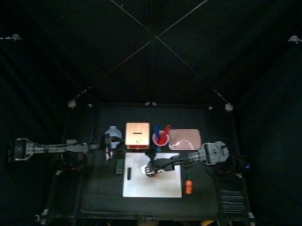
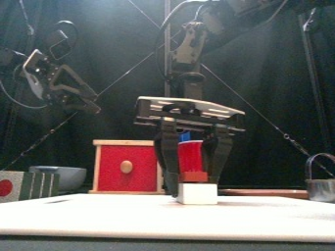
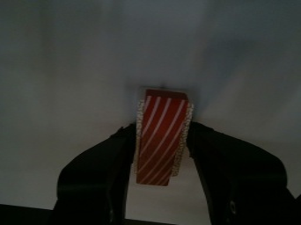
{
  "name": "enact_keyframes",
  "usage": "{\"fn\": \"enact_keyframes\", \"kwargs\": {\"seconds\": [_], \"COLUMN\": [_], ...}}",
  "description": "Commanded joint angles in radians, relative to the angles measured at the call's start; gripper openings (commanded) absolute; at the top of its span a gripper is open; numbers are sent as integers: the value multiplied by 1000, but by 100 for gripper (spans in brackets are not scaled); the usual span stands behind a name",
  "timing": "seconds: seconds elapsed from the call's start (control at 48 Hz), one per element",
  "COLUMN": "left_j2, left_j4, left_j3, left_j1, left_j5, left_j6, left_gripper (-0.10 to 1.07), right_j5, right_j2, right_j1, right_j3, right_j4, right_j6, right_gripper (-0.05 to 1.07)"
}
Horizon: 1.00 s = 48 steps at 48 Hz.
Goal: Grab salmon sushi with right hand
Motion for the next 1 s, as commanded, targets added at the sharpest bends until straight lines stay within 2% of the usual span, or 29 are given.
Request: {"fn": "enact_keyframes", "kwargs": {"seconds": [0.0,0.271,0.521,0.771,0.979], "left_j2": [-2,-2,-2,-2,-2], "left_j4": [2,0,-5,-17,-17], "left_j3": [-18,-21,-28,-38,-54], "left_j1": [3,3,3,2,-8], "left_j5": [-3,-3,-3,-5,-9], "left_j6": [2,0,-2,-3,-5], "left_gripper": [94,94,94,94,94], "right_j5": [2,8,81,109,77], "right_j2": [-23,-38,-155,-334,-509], "right_j1": [0,0,0,-11,-81], "right_j3": [-20,-21,21,204,387], "right_j4": [-8,-37,-87,-107,-129], "right_j6": [2,-2,-15,-17,-18], "right_gripper": [72,70,70,70,70]}}
